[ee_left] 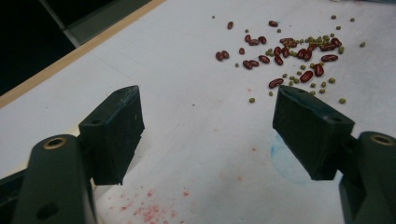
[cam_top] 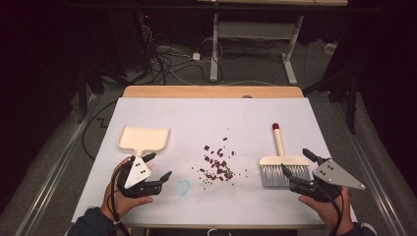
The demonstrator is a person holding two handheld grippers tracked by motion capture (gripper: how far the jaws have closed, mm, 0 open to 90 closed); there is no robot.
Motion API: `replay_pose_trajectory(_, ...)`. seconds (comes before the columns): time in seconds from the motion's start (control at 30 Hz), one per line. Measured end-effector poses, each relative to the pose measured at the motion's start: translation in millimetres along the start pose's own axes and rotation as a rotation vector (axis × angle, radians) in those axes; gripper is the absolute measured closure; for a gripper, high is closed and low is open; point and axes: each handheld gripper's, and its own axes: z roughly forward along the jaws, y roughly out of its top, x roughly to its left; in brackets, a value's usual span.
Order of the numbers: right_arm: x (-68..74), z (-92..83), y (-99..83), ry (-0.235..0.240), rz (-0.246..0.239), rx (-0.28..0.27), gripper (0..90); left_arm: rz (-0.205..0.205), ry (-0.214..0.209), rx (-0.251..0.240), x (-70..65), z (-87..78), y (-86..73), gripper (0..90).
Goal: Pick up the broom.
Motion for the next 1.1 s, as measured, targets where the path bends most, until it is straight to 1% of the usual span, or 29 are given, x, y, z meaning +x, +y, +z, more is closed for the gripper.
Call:
replay_pose_trajectory(0.03, 0.4, 0.7, -0.9, -0.006, -0.012, -0.004, 21.9, -0.001, -0.003, 0.01, 0.9, 2.0, -0.7, 23.7)
replay_pose_trajectory(0.07, 1.3, 1.8, -2.2, -0.011, -0.011, 0.003, 22.0, -0.004, -0.007, 0.013, 1.7, 3.2, -1.2, 23.7)
replay_pose_trajectory(0.1, 1.8, 3.0, -3.1, -0.005, -0.01, 0.015, 21.7, -0.006, -0.011, 0.016, 2.4, 3.9, -1.5, 23.7)
replay_pose_trajectory(0.13, 3.0, 4.9, -4.5, -0.012, -0.021, 0.032, 21.8, -0.008, -0.015, 0.016, 2.6, 4.4, -1.7, 24.1)
replay_pose_trajectory(0.23, 4.8, 5.9, -4.2, -0.012, -0.025, 0.048, 21.8, 0.005, -0.004, 0.015, 2.0, 5.0, -2.1, 24.6)
replay_pose_trajectory(0.33, 7.0, 7.9, -0.4, -0.013, -0.028, 0.053, 22.5, 0.005, -0.005, 0.023, 2.4, 6.3, -3.6, 24.6)
replay_pose_trajectory(0.4, 6.7, 11.8, 2.1, -0.011, -0.033, 0.072, 23.1, -0.002, -0.009, 0.032, 2.6, 7.3, -5.0, 24.7)
replay_pose_trajectory(0.43, 5.1, 17.7, 5.4, -0.014, -0.031, 0.104, 23.8, -0.003, -0.01, 0.04, 2.6, 7.7, -5.7, 24.8)
replay_pose_trajectory(0.5, 1.4, 25.1, 9.7, 0.013, -0.031, 0.145, 24.3, -0.005, -0.016, 0.048, 1.7, 9.1, -6.8, 24.8)
replay_pose_trajectory(0.53, 1.4, 25.1, 9.7, 0.013, -0.031, 0.145, 24.3, -0.001, -0.016, 0.053, 1.3, 10.1, -6.9, 24.8)
replay_pose_trajectory(0.57, -1.2, 30.3, 12.1, 0.009, -0.023, 0.17, 24.6, 0.004, -0.012, 0.057, 0.9, 11.3, -6.8, 24.8)
replay_pose_trajectory(0.6, -11.0, 43.0, 17.0, 0.041, 0.027, 0.224, 25.0, 0.006, -0.012, 0.06, 0.9, 12.6, -6.5, 24.8)
replay_pose_trajectory(0.63, -16.6, 49.9, 19.4, 0.028, 0.047, 0.252, 26.7, 0.006, -0.017, 0.064, 1.1, 14.6, -6.2, 24.8)
replay_pose_trajectory(0.67, -21.1, 55.0, 21.2, 0.017, 0.066, 0.27, 26.7, 0.006, -0.017, 0.064, 1.1, 14.6, -6.2, 24.8)
replay_pose_trajectory(0.7, -29.2, 64.0, 24.2, 0.015, 0.095, 0.301, 26.0, 0.008, -0.022, 0.066, 1.0, 15.7, -6.4, 24.8)
replay_pose_trajectory(0.73, -33.7, 70.2, 26.0, 0.007, 0.113, 0.332, 26.1, 0.013, -0.027, 0.075, 0.6, 16.8, -7.1, 24.8)
replay_pose_trajectory(0.77, -39.5, 79.0, 28.2, -0.013, 0.141, 0.38, 26.1, 0.013, -0.027, 0.075, 0.6, 16.8, -7.1, 24.8)
replay_pose_trajectory(0.8, -45.0, 87.5, 29.5, -0.015, 0.162, 0.408, 26.7, 0.022, -0.03, 0.08, 0.4, 17.1, -7.8, 24.8)
replay_pose_trajectory(0.83, -50.0, 96.2, 30.1, -0.013, 0.182, 0.432, 28.3, 0.022, -0.033, 0.08, 0.2, 17.0, -8.0, 24.8)
replay_pose_trajectory(0.9, -60.3, 115.3, 27.3, -0.017, 0.239, 0.502, 29.0, 0.022, -0.032, 0.079, 0.7, 16.7, -8.2, 24.8)
replay_pose_trajectory(0.97, -68.3, 134.3, 19.9, -0.042, 0.275, 0.575, 30.2, 0.02, -0.033, 0.077, 1.0, 16.7, -8.4, 24.8)
replay_pose_trajectory(1.03, -71.7, 151.9, 10.4, -0.065, 0.277, 0.642, 32.8, 0.018, -0.026, 0.089, 1.9, 17.2, -9.3, 24.8)
replay_pose_trajectory(1.07, -72.7, 156.7, 7.0, -0.069, 0.285, 0.659, 35.4, 0.018, -0.026, 0.089, 1.9, 17.2, -9.3, 24.7)
replay_pose_trajectory(1.1, -73.0, 162.4, 2.7, -0.061, 0.292, 0.683, 38.6, 0.02, -0.025, 0.091, 2.1, 17.2, -9.6, 24.7)
